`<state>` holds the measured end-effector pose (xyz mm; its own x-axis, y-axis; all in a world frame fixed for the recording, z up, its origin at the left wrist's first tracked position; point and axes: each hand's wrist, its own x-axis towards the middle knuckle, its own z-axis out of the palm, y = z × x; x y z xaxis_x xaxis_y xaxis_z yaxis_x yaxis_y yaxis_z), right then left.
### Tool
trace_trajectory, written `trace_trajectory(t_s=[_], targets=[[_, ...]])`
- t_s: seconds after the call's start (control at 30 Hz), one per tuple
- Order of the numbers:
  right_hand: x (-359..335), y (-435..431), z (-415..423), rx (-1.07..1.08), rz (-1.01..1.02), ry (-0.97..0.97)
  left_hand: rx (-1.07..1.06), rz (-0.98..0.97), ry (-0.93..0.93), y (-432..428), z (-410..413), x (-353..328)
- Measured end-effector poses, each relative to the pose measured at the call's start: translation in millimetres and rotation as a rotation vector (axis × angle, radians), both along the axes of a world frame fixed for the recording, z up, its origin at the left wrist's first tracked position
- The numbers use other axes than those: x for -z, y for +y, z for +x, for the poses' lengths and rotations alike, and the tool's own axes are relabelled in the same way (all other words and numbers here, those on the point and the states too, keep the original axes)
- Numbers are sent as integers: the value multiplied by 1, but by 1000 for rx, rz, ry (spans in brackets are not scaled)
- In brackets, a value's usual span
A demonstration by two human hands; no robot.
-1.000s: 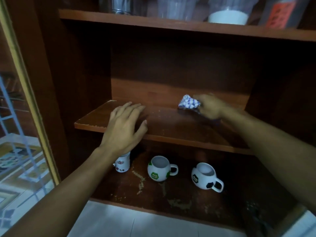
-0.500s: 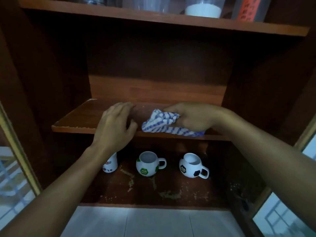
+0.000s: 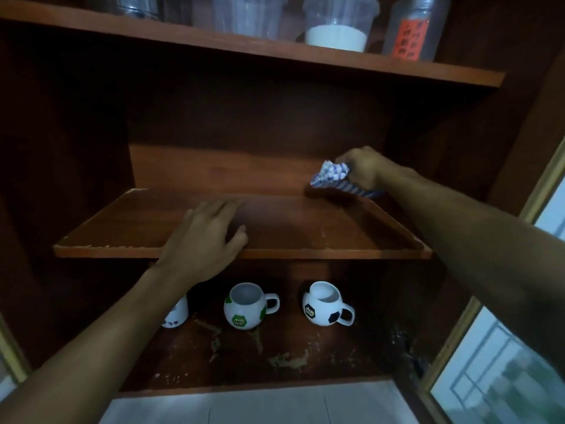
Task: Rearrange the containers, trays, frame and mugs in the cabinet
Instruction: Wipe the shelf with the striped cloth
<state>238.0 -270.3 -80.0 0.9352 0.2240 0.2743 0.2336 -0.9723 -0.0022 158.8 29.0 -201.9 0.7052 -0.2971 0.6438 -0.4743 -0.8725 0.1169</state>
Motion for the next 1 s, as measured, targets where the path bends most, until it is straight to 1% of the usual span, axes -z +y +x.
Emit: trace_trajectory(t_s=[0.07,0.23,0.33,0.43,0.57,0.6,0.67,0.7,0.73,0.77,0.83,0.87,0.93,1.0], targets=[[18,-9,8,48,19,26,5,17,18,-3,0,-1],[51,-27,10,74,80,149,-40,49,35,-5,-1,1],[44,-29,-4,85,74,206,-59,72,44,-7,-1,1],[30,-22,-28,66,73,322,-63,65,48,-10,-2,-1],[12,-9,-67,29,-67,417,-23,38,38,-22,-6,-8],[6,-6,-77,1,-45,463,-9,34,31,-27,-7,-10],[-8,-5,-94,-52,111,566,20,25,33,-38,-8,-12],[-14,-6,-99,-52,184,580,33,29,35,-44,-9,-12],[-19,-8,-101,-35,209,549,44,37,37,-49,-9,-11],[-25,-12,-99,4,177,468,51,46,39,-53,-10,-9],[-33,-19,-88,115,-29,265,51,50,56,-57,-8,-7],[-34,-21,-83,176,-140,197,47,42,64,-58,-7,-6],[-27,-24,-74,290,-258,151,34,16,67,-57,-5,-5],[-11,-25,-66,365,-291,203,27,-3,54,-57,-4,-5]])
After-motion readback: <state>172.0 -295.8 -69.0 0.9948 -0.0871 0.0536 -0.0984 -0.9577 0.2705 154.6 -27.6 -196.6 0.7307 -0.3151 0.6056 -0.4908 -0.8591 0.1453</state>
